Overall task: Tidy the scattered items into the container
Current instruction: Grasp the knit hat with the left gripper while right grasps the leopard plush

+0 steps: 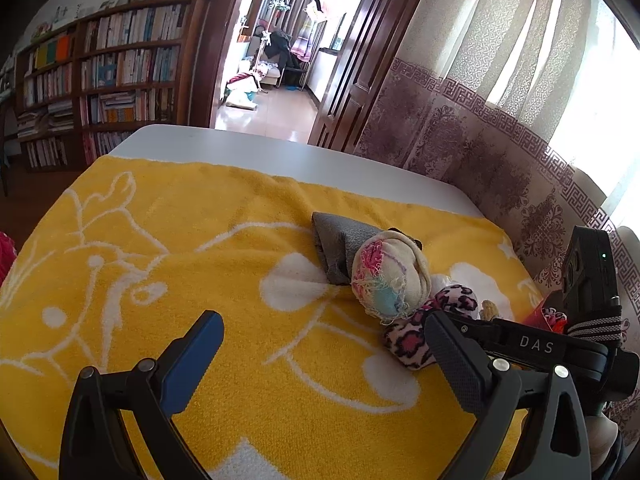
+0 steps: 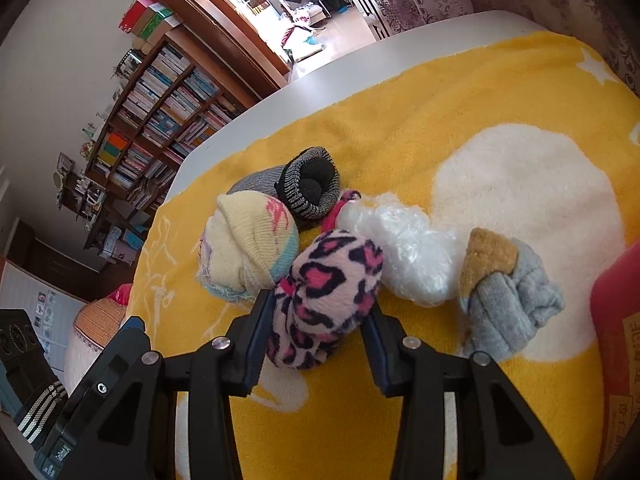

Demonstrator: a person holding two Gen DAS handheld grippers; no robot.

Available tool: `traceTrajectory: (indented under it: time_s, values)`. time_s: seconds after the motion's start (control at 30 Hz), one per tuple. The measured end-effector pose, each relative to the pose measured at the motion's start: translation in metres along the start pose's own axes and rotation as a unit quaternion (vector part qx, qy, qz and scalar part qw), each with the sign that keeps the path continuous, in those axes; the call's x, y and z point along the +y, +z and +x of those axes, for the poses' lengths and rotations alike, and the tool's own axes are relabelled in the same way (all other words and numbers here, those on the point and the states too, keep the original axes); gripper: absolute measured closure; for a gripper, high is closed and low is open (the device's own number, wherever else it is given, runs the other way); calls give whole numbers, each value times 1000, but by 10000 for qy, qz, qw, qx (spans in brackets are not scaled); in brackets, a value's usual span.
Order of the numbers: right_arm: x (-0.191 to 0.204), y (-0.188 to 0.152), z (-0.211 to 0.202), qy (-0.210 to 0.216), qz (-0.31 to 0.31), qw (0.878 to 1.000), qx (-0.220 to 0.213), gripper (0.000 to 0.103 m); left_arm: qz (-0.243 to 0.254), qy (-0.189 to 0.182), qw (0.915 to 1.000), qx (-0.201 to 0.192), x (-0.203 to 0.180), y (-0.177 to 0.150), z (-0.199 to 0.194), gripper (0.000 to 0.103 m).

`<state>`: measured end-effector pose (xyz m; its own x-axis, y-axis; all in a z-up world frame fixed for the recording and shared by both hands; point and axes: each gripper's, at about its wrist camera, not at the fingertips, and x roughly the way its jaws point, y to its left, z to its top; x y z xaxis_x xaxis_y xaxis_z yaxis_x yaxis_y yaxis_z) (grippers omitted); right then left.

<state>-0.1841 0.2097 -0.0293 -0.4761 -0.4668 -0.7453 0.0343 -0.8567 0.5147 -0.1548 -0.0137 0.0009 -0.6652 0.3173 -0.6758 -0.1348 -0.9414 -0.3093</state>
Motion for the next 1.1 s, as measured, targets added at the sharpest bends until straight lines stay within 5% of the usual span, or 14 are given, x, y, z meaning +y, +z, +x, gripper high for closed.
traceTrajectory:
  time_s: [0.4, 1.03, 1.1]
  values:
    - [-20, -26, -64, -210, -292, 9978, -551, 65, 337, -288, 9987, 252, -30, 1, 13, 1]
    - [-37, -26, -49, 194, 145, 9991, -344, 58, 321, -279, 9954, 862, -47, 22, 84, 2]
    - [-36, -26, -46, 167, 120, 9993, -324, 58, 272, -370, 9945, 938, -42, 19, 90, 14]
